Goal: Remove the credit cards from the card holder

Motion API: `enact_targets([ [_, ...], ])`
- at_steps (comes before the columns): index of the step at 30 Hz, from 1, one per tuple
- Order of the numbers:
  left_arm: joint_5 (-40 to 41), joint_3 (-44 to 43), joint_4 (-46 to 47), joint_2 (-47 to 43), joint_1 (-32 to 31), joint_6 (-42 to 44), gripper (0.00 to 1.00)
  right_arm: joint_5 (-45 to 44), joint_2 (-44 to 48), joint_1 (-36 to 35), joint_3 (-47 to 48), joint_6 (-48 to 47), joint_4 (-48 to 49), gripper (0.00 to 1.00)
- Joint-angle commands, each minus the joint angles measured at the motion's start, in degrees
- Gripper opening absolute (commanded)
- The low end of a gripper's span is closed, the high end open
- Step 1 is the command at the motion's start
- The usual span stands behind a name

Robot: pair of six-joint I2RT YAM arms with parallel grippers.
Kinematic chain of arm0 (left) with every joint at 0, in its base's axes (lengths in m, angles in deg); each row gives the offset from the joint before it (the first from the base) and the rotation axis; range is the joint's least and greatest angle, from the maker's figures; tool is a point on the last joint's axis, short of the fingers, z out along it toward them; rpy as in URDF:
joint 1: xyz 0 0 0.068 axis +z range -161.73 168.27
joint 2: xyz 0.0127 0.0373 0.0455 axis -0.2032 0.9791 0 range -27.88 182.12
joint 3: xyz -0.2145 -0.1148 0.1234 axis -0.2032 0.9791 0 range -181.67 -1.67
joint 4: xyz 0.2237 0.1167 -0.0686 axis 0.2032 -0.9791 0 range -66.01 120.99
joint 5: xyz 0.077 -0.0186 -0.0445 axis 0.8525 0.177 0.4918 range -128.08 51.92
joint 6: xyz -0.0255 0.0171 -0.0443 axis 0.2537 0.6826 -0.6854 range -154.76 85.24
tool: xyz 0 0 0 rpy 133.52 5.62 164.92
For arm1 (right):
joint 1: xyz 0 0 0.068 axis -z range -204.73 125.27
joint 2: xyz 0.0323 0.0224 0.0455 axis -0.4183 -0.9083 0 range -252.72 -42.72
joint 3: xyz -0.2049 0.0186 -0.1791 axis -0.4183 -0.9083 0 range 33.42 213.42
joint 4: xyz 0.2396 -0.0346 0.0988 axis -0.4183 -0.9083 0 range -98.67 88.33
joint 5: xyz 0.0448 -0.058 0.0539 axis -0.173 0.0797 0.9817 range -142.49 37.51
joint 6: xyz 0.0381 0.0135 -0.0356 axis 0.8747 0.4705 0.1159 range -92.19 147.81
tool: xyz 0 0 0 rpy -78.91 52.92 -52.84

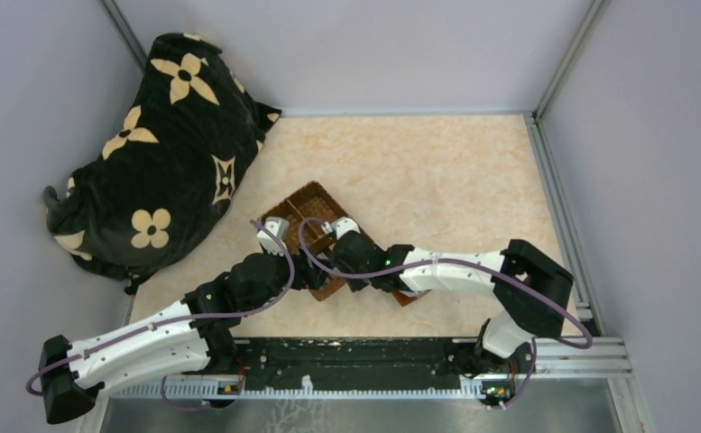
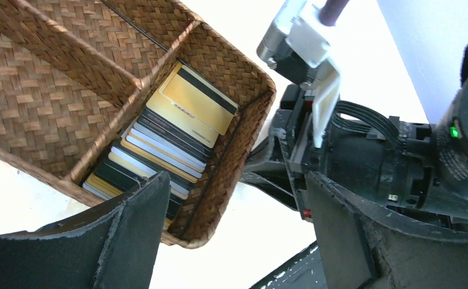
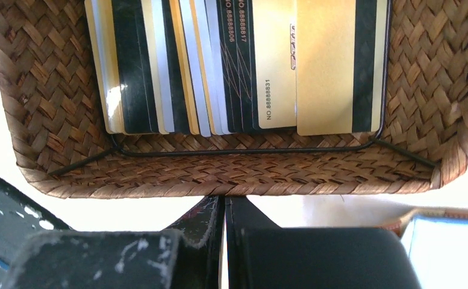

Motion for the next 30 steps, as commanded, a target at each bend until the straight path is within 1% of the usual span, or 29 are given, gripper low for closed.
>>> enact_targets([
  [1,2.3,0.9,-3.0,-2.9,-0.2,-0.9,0.9,-0.1,-3.7,-0.4,7.0,-2.5,4.6,0.0],
  [7,2.3,1.1,-3.3,-3.1,-0.2,-1.0,0.9,2.0,-11.2,0.4,14.0,-4.6,5.8,0.0],
  [11,1.1,1.3,-3.2,-1.9,-0.2,-1.4,0.9,5.0,-14.2,4.3,17.1,-5.6,7.2,0.0],
  [14,-0.1,1.3,-2.5,-0.7,-0.2,-1.6,0.9,5.5,-14.1,6.1,18.5,-6.6,6.2,0.0],
  [16,-1.7,0.9,-2.0,0.5,-0.2,-1.4,0.88,4.8,-11.3,6.5,17.6,-7.4,5.8,0.0],
  [17,-2.4,0.8,-1.3,1.2,-0.2,-1.2,0.82,4.9,-9.2,6.8,16.6,-7.4,5.7,0.0],
  [20,-5.2,0.9,2.3,3.7,-0.3,-0.3,0.72,5.0,0.2,7.9,11.4,-6.1,5.5,0.0],
  [22,-7.8,0.7,6.7,6.1,-0.4,0.7,0.59,4.1,6.0,9.0,7.7,-4.8,5.1,0.0],
  [23,-9.0,0.5,8.6,7.9,-0.5,1.2,0.54,3.4,9.0,9.5,5.8,-4.3,4.6,0.03],
  [25,-11.4,-0.9,12.0,11.8,-1.0,1.9,0.44,0.9,14.5,11.4,2.0,-3.3,2.7,0.14],
  [26,-12.6,-2.2,13.4,14.1,-1.5,2.3,0.37,0.0,17.2,12.5,0.1,-2.9,1.6,0.17],
  [27,-13.5,-3.5,14.8,16.7,-2.1,2.7,0.29,-0.8,19.6,13.7,-1.8,-2.5,0.4,0.17],
  [28,-14.2,-5.1,16.0,19.4,-2.8,3.1,0.15,-1.1,22.2,15.1,-3.7,-1.9,-0.7,0.13],
  [29,-15.1,-6.7,16.8,21.9,-3.3,3.1,0.02,-1.2,24.6,16.7,-5.3,-1.4,-1.9,0.07],
  [30,-15.7,-8.3,17.5,24.7,-3.7,2.7,0.0,-1.4,26.7,18.3,-7.0,-0.9,-3.2,0.01],
])
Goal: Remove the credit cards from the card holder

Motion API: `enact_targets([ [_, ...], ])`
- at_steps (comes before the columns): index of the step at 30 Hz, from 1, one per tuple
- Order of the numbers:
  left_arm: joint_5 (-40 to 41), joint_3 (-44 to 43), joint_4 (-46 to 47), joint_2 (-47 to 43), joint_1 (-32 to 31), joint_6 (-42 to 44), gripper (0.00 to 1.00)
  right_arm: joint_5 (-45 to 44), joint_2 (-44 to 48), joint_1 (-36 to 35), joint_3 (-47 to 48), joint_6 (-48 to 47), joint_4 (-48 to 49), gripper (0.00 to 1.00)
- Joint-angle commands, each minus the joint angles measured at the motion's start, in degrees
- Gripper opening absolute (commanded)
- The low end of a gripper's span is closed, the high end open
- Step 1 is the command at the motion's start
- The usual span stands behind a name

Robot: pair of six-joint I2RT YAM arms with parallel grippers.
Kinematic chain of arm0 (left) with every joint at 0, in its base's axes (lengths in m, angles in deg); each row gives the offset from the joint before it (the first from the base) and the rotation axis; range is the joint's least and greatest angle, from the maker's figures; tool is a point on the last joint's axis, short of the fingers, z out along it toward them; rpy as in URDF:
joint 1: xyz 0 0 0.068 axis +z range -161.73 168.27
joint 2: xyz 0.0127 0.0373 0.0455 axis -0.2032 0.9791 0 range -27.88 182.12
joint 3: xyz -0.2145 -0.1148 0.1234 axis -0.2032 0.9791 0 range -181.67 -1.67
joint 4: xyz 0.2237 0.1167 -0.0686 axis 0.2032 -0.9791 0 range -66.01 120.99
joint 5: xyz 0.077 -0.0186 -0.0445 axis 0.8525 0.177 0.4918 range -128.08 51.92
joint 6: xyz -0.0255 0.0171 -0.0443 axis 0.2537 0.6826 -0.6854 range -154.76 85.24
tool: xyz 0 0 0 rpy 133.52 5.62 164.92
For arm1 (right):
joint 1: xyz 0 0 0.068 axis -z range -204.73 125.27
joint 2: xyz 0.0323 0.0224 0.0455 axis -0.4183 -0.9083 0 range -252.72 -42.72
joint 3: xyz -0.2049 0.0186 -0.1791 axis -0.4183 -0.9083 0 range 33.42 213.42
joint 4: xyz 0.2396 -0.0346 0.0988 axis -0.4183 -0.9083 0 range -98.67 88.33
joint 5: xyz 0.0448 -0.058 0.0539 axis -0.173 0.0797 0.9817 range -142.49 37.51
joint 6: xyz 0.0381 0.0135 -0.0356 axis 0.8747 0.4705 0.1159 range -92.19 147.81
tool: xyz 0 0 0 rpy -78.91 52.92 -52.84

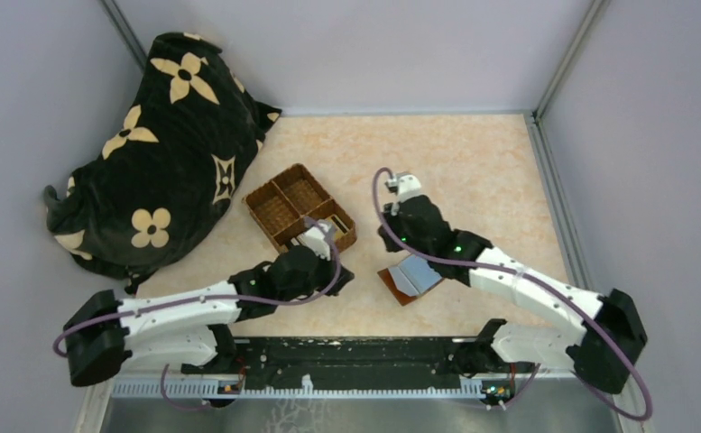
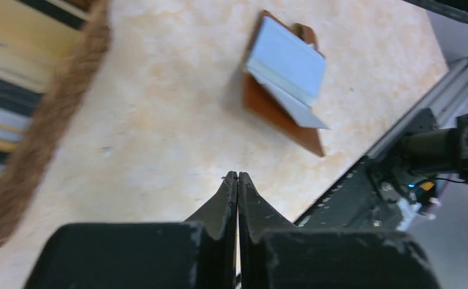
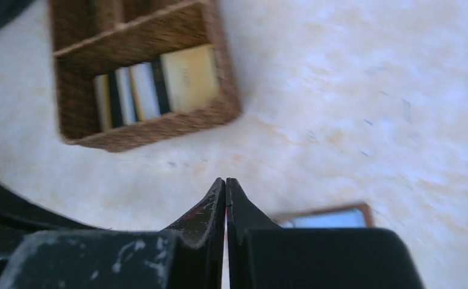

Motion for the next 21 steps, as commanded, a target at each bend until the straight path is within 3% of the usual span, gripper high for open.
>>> enact_targets([
  [1,-6.3,-7.7,9.2,9.4,-2.2,1.2,0.0,-3.4,8.7,6.0,-7.1,3.2,-5.9,0.0],
  [8,-11.7,-12.6,19.4,22.3,-2.9,-3.6,0.01,-5.6,14.3,8.8,-11.6,4.6,-14.1,0.0],
  [11,-11.7,-13.3,20.3,23.8,-3.1,-3.9,0.13,-5.0,15.5,8.8,-13.9,4.7,-15.3,0.24],
  [13,-12.0,-13.8,20.2,24.2,-3.1,-4.1,0.28,-5.2,16.2,8.8,-15.2,5.4,-15.6,0.28],
  [15,-13.0,-14.5,20.3,24.9,-3.3,-4.9,0.31,-3.8,16.9,8.8,-15.6,5.7,-14.8,0.26],
  [21,-14.4,-17.4,22.1,30.2,-5.5,-8.7,0.31,-6.4,17.8,8.8,-15.7,8.5,-15.8,0.05],
])
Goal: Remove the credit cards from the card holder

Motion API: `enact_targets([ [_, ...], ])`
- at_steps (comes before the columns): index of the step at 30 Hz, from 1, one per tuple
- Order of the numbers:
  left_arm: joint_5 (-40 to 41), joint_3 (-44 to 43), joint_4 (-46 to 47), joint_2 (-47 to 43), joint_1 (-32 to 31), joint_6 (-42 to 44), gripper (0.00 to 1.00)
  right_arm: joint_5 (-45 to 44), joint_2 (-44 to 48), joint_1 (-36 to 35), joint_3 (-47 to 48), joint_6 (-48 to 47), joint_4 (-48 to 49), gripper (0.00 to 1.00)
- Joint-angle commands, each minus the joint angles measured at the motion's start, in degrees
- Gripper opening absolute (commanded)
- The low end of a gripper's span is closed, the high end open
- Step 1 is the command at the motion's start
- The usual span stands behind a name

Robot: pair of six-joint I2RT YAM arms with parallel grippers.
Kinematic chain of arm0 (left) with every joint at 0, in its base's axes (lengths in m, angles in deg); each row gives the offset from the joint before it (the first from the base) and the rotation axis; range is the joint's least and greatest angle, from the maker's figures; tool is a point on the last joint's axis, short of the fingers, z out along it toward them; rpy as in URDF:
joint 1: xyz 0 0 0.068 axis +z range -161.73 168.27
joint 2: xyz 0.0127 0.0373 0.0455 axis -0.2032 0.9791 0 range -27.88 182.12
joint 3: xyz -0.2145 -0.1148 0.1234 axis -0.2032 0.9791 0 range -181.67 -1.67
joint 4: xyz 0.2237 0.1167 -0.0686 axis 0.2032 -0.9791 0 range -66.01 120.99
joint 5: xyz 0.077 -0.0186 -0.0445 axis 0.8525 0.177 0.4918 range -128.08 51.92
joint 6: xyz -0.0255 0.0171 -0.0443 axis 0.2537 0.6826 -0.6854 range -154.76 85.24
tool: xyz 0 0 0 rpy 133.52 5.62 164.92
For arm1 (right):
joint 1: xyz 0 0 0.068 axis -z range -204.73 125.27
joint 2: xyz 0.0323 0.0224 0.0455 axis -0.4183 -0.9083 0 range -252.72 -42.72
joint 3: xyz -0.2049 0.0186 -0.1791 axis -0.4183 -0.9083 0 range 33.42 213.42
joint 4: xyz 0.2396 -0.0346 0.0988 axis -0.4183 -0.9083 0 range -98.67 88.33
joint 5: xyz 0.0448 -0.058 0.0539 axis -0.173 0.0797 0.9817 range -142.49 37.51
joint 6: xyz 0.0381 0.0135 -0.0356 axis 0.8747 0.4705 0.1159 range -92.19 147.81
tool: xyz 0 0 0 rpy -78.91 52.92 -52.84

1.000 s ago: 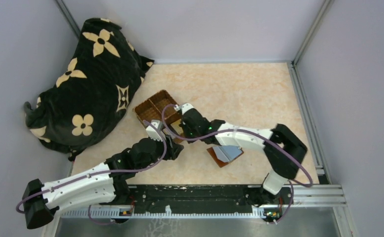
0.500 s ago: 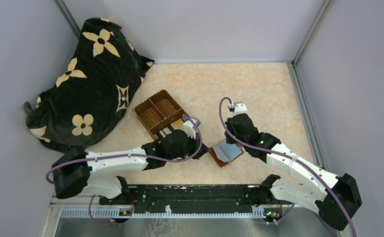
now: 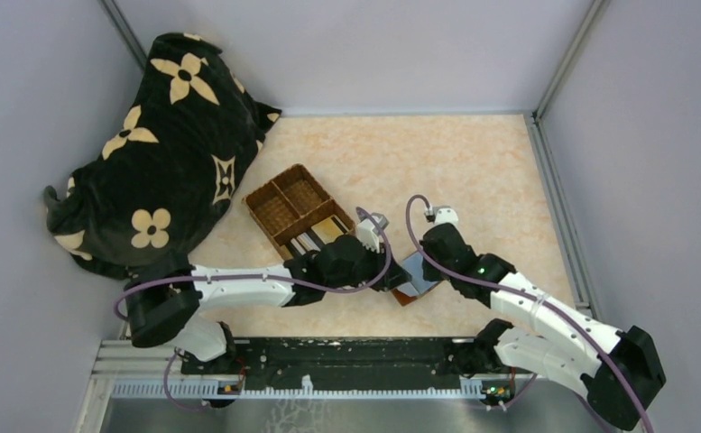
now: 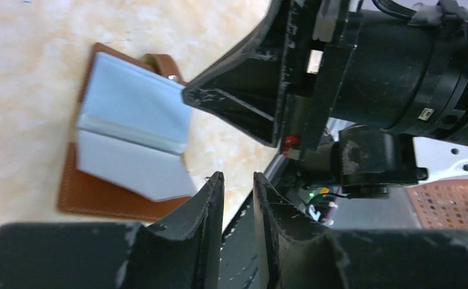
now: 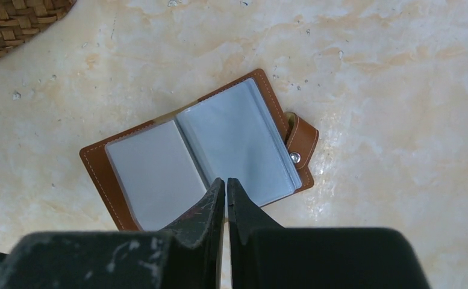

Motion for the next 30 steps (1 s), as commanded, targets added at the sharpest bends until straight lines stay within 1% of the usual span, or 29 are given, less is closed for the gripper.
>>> enact_targets([
  [1,-3.0,-2.4,4.1,4.8,-1.6,-4.8,0.3,-2.7,2.4,0.1,0.8,2.9,0.0,0.04],
  [2,-3.4,-1.8,4.6,5.6,-1.7,-6.6,0.3,-3.1,3.1,0.2,1.0,3.1,-0.3,0.04],
  [3,-3.1,-0.9,5.3,5.9,-1.9,-8.3,0.31,-3.4,3.9,0.1,1.1,3.1,-0.5,0.06],
  [4,-2.2,0.3,5.7,5.7,-2.3,-9.6,0.34,-3.6,4.3,0.1,1.2,3.0,-0.7,0.12],
  [5,-0.2,1.2,5.0,4.6,-3.0,-10.3,0.44,-3.7,4.6,0.1,1.3,2.8,-1.0,0.19],
  [6,2.5,1.5,2.7,3.5,-4.0,-10.7,0.56,-3.8,4.7,0.1,1.4,2.8,-1.2,0.23],
  [8,8.3,1.2,-3.8,0.8,-6.4,-11.1,0.68,-3.9,4.7,0.1,1.3,2.9,-1.1,0.29],
  [9,11.1,1.2,-6.6,-0.5,-7.5,-11.7,0.69,-3.8,4.8,0.1,1.1,3.0,-0.9,0.3],
  [10,13.6,1.4,-9.0,-2.0,-8.3,-12.7,0.69,-3.6,4.8,0.1,1.0,3.0,-0.6,0.31],
  [12,17.0,2.1,-14.0,-4.0,-9.0,-17.6,0.69,-3.3,4.6,0.1,0.7,3.0,0.1,0.31],
  [14,18.9,3.2,-15.9,-4.7,-9.4,-21.2,0.68,-3.0,4.5,0.1,0.4,2.9,0.8,0.31],
  [17,20.5,3.6,-17.3,-3.3,-9.6,-24.6,0.67,-2.5,4.0,0.1,0.7,2.5,1.4,0.31],
  [20,21.0,2.2,-18.0,-0.4,-9.7,-25.8,0.66,-2.4,3.7,0.1,0.9,1.8,1.4,0.31],
  [25,24.9,-1.5,-19.9,3.0,-9.7,-26.8,0.64,-2.2,4.1,0.1,1.3,0.8,1.2,0.31],
  [28,28.1,-2.0,-18.6,3.9,-9.7,-27.3,0.66,-2.0,4.5,0.1,1.3,0.8,1.2,0.31],
  [30,28.7,-2.4,-17.6,4.1,-9.4,-26.8,0.67,-1.9,4.7,0.2,1.1,0.8,1.2,0.31],
])
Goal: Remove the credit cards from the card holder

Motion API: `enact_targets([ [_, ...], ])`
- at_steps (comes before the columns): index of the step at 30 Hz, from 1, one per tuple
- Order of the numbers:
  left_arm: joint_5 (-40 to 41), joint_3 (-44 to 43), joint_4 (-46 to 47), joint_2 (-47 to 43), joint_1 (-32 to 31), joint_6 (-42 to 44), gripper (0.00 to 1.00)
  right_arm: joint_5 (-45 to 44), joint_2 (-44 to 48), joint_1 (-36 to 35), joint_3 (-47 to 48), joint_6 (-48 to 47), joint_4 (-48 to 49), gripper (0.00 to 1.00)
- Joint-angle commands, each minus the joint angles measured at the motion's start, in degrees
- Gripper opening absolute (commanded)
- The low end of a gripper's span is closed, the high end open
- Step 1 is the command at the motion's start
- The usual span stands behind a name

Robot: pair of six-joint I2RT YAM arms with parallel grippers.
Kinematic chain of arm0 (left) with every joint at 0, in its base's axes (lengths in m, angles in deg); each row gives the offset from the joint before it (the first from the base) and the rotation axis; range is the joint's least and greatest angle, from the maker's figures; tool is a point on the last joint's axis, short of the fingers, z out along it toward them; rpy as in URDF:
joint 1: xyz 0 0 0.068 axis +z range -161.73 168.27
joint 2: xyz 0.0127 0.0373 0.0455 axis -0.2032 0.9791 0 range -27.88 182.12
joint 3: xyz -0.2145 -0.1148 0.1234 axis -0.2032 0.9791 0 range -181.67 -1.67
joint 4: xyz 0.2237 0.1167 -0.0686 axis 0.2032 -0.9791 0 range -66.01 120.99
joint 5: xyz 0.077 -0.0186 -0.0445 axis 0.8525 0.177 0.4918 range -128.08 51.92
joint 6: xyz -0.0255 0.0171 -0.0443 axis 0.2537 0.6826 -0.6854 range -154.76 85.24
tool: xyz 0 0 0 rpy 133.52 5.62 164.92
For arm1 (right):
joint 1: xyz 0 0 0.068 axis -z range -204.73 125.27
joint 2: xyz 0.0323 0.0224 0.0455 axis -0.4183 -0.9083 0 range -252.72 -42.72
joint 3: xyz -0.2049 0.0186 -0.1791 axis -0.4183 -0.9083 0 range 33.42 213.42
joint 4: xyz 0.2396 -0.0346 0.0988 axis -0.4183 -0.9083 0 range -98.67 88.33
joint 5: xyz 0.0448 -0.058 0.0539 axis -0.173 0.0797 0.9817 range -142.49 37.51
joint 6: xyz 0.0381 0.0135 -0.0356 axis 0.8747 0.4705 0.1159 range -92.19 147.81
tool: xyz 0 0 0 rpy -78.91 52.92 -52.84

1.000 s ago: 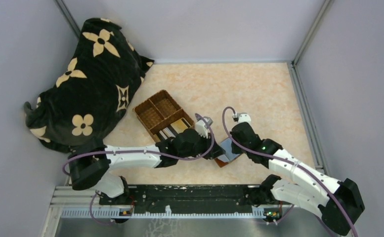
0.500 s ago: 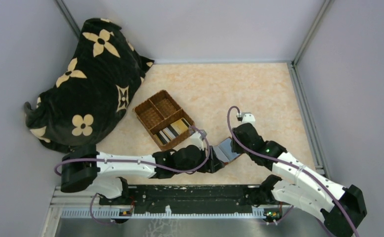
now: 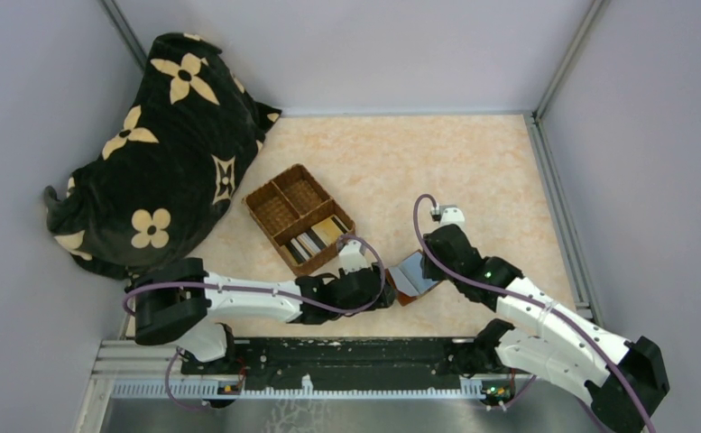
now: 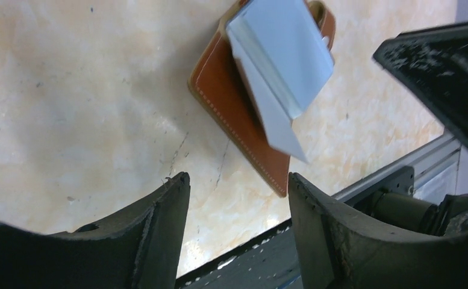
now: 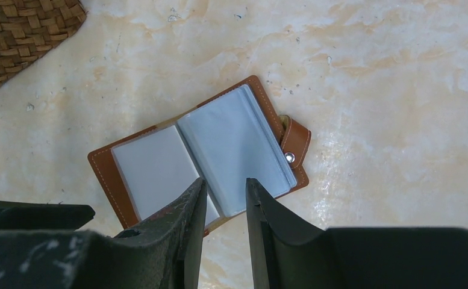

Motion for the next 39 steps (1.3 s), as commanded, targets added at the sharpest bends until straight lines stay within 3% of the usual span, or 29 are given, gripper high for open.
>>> enact_targets([
  [1,4.7,-2.7,2.3,0.6,0.1,-0.2,0.68,-0.1,1.1,0.1,1.0,-0.8,2.4,0.31],
  [10,2.0,-4.5,4.4,4.6,1.6,0.1,0.67,-0.2,0.8,0.2,1.2,-0.9,2.5,0.31],
  [14,0.2,-4.9,6.3,7.0,3.5,0.7,0.61,-0.2,0.9,0.1,1.1,-1.1,2.4,0.31],
  [20,-2.4,-4.9,8.0,8.3,6.6,3.5,0.3,-0.1,0.2,0.1,1.2,-1.3,2.7,0.31],
  [22,-3.8,-4.4,7.9,7.5,8.0,6.0,0.15,-0.2,0.0,0.2,1.1,-1.3,2.8,0.31],
  [25,-4.9,-2.8,7.9,5.3,9.6,12.0,0.04,-0.1,-0.2,0.1,1.1,-1.3,3.0,0.31],
  [32,-8.6,1.5,8.8,0.3,15.5,20.1,0.0,0.3,-1.2,0.1,0.9,-1.3,4.0,0.31],
  [33,-9.0,1.5,8.7,0.2,16.0,21.2,0.0,0.3,-1.5,0.1,0.9,-1.3,4.1,0.31],
  [35,-9.6,0.7,7.7,0.2,16.4,22.1,0.15,0.5,-1.7,0.1,1.0,-1.3,4.2,0.31],
  [37,-10.6,-0.5,6.2,0.3,16.5,22.7,0.45,0.5,-1.6,0.1,0.9,-1.2,4.2,0.31],
  [39,-11.8,-0.8,5.3,0.4,16.4,22.5,0.69,0.7,-1.4,0.2,0.7,-1.2,4.3,0.31],
])
